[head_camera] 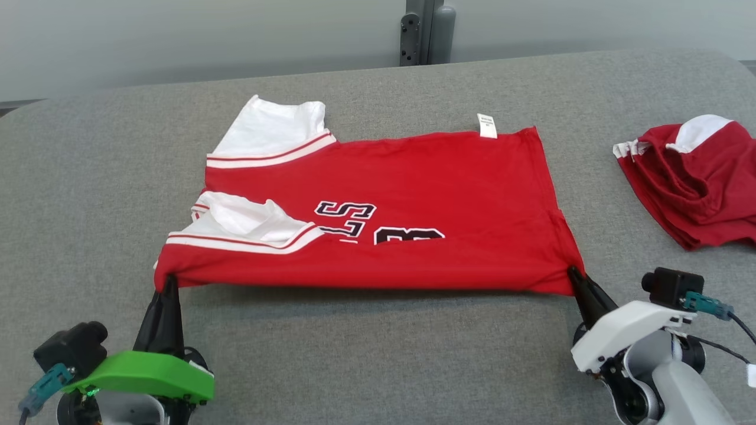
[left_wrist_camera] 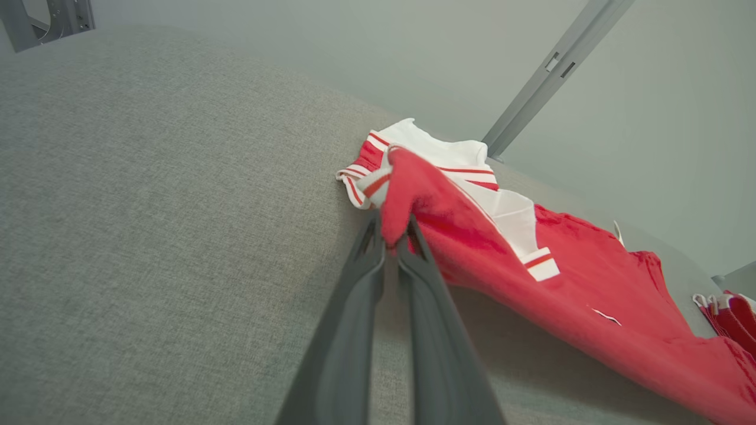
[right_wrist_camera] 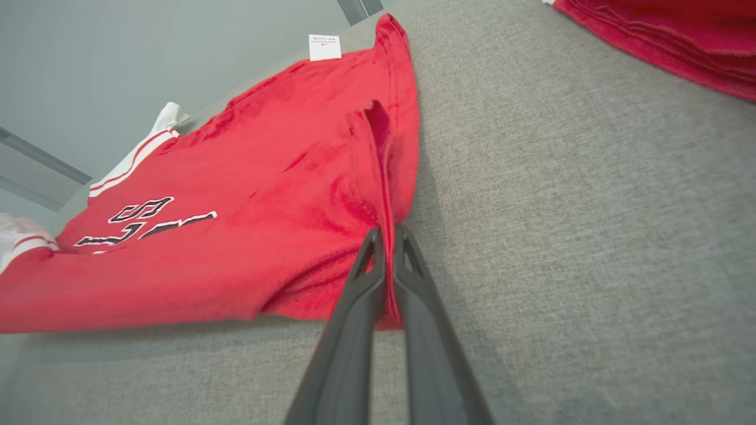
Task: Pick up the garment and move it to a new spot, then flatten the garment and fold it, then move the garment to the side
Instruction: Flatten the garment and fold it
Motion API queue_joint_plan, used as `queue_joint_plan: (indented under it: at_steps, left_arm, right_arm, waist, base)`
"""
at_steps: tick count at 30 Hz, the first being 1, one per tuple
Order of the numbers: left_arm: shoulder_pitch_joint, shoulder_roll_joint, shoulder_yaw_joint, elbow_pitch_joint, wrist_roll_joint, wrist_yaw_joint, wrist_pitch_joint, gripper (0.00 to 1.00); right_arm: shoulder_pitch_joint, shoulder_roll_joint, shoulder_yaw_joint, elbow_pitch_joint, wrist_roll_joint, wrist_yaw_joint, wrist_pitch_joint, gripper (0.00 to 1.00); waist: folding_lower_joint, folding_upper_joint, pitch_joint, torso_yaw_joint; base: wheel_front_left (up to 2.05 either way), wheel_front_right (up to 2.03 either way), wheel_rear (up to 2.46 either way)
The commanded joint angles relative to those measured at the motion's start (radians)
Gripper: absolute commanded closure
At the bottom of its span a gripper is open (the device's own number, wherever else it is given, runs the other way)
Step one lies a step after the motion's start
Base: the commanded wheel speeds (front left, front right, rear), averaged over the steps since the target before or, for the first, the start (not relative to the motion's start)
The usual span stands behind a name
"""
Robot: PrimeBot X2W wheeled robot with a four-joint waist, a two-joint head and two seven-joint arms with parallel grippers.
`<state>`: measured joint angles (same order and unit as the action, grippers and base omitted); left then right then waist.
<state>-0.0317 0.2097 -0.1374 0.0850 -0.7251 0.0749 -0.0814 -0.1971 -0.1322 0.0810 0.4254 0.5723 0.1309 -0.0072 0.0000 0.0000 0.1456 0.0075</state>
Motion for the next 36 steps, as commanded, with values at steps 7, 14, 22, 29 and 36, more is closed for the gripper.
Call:
queue_joint_plan:
  at_steps: [7, 14, 22, 29, 36]
  left_arm:
    - [0.196, 0.018, -0.024, -0.183, 0.010, 0.050, 0.051, 1.00]
    - [0.315, -0.007, -0.035, -0.219, -0.016, 0.088, 0.067, 1.00]
    - [0.313, 0.000, -0.030, -0.169, -0.019, 0.095, 0.064, 0.61]
    - [0.278, 0.033, 0.000, -0.170, -0.003, 0.096, 0.048, 0.00]
    - [0.175, 0.091, -0.008, -0.163, 0.029, 0.079, 0.084, 0.00]
  right_arm:
    - [0.206, -0.033, -0.037, -0.256, 0.012, 0.000, 0.114, 1.00]
    - [0.319, 0.013, -0.098, -0.377, -0.009, 0.000, 0.175, 1.00]
    - [0.336, 0.041, -0.146, -0.382, -0.045, 0.000, 0.180, 0.00]
    - [0.340, 0.046, -0.185, -0.374, -0.066, 0.000, 0.176, 0.00]
    - [0.297, 0.046, -0.187, -0.403, -0.098, 0.000, 0.152, 0.00]
  waist:
    - [0.0000, 0.0000, -0.009, -0.015]
    - [0.0000, 0.0000, -0.008, -0.018]
    - [0.0000, 0.0000, -0.006, -0.026]
    - [0.0000, 0.0000, -0.003, -0.039]
    - [0.0000, 0.0000, 0.009, -0.058]
  base:
    - [0.00, 0.00, 0.00]
    - [0.00, 0.00, 0.00]
    - [0.00, 0.00, 0.00]
    - [0.00, 0.00, 0.00]
    - [0.00, 0.00, 0.00]
